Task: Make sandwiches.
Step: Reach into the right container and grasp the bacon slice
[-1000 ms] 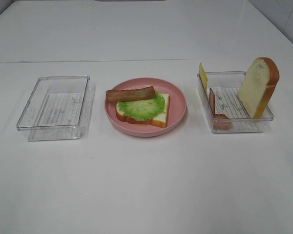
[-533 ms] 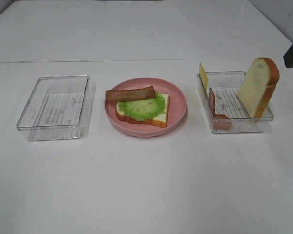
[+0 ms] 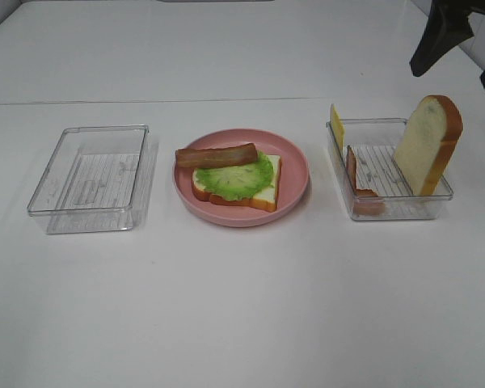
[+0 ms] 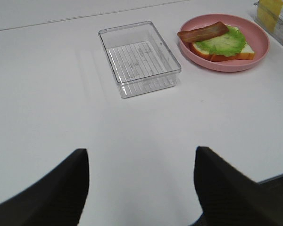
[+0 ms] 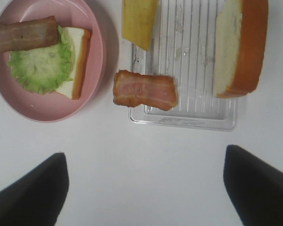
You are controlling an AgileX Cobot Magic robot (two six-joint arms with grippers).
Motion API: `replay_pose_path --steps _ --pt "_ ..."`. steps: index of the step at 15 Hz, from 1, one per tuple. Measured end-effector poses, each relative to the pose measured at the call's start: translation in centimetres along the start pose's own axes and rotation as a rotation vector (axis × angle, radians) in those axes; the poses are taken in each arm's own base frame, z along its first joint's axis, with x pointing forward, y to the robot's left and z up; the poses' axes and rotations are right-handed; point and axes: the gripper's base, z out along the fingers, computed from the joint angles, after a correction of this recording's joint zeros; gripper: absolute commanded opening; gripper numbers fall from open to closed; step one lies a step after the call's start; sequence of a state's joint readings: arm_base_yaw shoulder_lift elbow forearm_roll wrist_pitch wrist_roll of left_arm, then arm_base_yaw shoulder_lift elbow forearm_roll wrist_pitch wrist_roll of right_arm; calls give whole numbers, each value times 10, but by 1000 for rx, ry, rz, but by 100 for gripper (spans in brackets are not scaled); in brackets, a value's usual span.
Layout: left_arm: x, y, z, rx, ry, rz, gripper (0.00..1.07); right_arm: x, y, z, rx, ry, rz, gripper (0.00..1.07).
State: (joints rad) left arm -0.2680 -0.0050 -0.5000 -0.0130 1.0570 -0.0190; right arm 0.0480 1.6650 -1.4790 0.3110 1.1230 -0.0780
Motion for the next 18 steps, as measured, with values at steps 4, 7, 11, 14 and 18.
replay_pose_path --steps 4,7,11,14,18 --pt "0 0 0 0 0 0 62 -17 16 31 -11 59 -62 81" --pt "0 0 0 0 0 0 62 -27 44 58 -28 116 -139 75" --pt "0 0 0 0 0 0 62 -38 52 93 -21 185 -168 63" --pt "0 0 0 0 0 0 62 -44 42 118 39 241 -169 62" --pt "0 0 0 0 0 0 62 -44 32 153 65 301 -158 54"
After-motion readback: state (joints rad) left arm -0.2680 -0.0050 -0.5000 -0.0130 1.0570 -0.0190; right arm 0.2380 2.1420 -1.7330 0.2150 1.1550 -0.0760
